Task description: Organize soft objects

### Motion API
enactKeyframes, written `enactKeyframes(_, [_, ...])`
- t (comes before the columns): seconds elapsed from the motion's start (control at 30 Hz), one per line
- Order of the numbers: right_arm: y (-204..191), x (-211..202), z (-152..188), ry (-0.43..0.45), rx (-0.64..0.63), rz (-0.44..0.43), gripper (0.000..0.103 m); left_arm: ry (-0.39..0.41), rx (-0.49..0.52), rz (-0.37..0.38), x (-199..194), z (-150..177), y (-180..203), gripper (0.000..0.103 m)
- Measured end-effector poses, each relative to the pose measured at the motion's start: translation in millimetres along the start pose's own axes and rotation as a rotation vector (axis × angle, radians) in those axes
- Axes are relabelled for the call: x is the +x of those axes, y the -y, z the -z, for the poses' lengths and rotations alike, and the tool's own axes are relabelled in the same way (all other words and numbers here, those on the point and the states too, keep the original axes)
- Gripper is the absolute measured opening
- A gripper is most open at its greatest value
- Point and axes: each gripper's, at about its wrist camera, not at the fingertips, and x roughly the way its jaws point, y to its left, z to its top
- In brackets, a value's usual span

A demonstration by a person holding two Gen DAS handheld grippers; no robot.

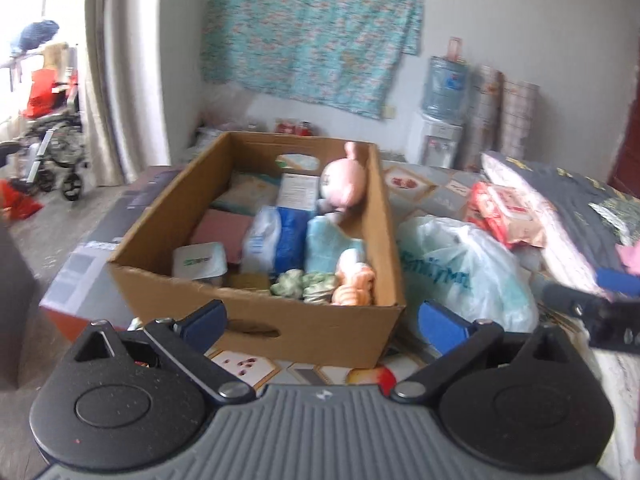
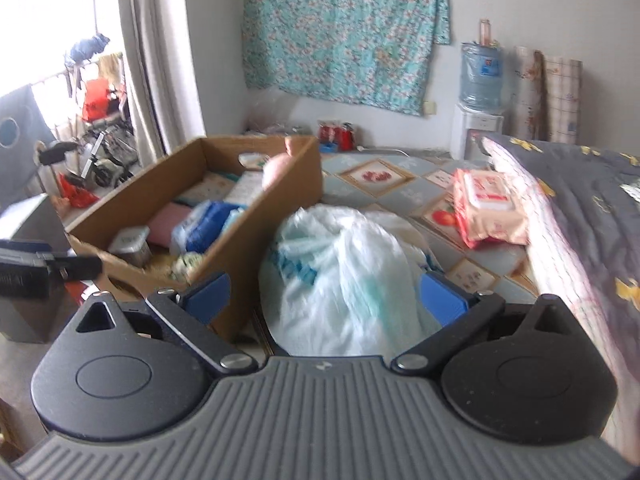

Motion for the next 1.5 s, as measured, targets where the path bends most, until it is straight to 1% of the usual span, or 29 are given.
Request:
enactKeyframes(0.07, [-1.6,-6.0,7.6,0.003,0.008,0.027,0.102,0.008,-0.012,-0.061,-3.4,4.0,1.7,0.103])
enactKeyframes(0.13, [-2.8,-11.9,14.3,0.014,0.021,0.052,0.102,0.011,-0.003,-0.103,-5.6,7.2,5.2,0.103])
enactKeyframes(0.23, [-5.3,-16.5,19.4,0.033,0.031,0.102,0.102,0.006,0.038,-0.122,-8.4,10.0,11.1,0.103])
enactKeyframes(0.33, [-9.5,-15.6,17.3,0.040,0.032,0.169,0.102,-0.015,0.087,-0.103,-5.3,9.5,18.0,0.103])
enactKeyframes(0.37, [-11.2,-15.6,16.1,0.038,0.033,0.169,0.102,-0.025,0.103,-0.087,-2.7,9.8,20.7,0.103])
enactKeyframes(0.47, [-13.7,-15.6,12.6,0.031,0.046,0.117,0.102,-0.020,0.127,-0.052,1.5,12.1,26.6,0.103])
enactKeyframes(0.57, [-22.3,-13.9,9.7,0.011,0.039,0.080,0.102,-0.020,0.106,-0.063,3.8,12.8,28.1,0.103])
enactKeyframes(0.67, [-30.8,-6.9,9.0,-0.019,0.021,0.058,0.102,-0.043,0.058,-0.052,8.1,11.5,24.1,0.103])
enactKeyframes(0.77, [-36.1,1.3,8.0,-0.047,0.016,0.054,0.102,-0.058,0.030,-0.039,11.1,11.0,20.2,0.103])
enactKeyframes(1.03, [-34.4,18.9,7.6,-0.081,0.035,0.049,0.102,-0.066,0.038,-0.065,16.1,9.9,20.4,0.103])
enactKeyframes(1.23, [-27.4,25.1,7.2,-0.091,0.063,0.052,0.102,-0.074,0.030,-0.060,18.7,9.3,19.7,0.103])
enactKeyframes(1.5, [-26.5,24.0,6.9,-0.087,0.068,0.058,0.102,-0.073,0.027,-0.059,19.6,8.8,20.3,0.103])
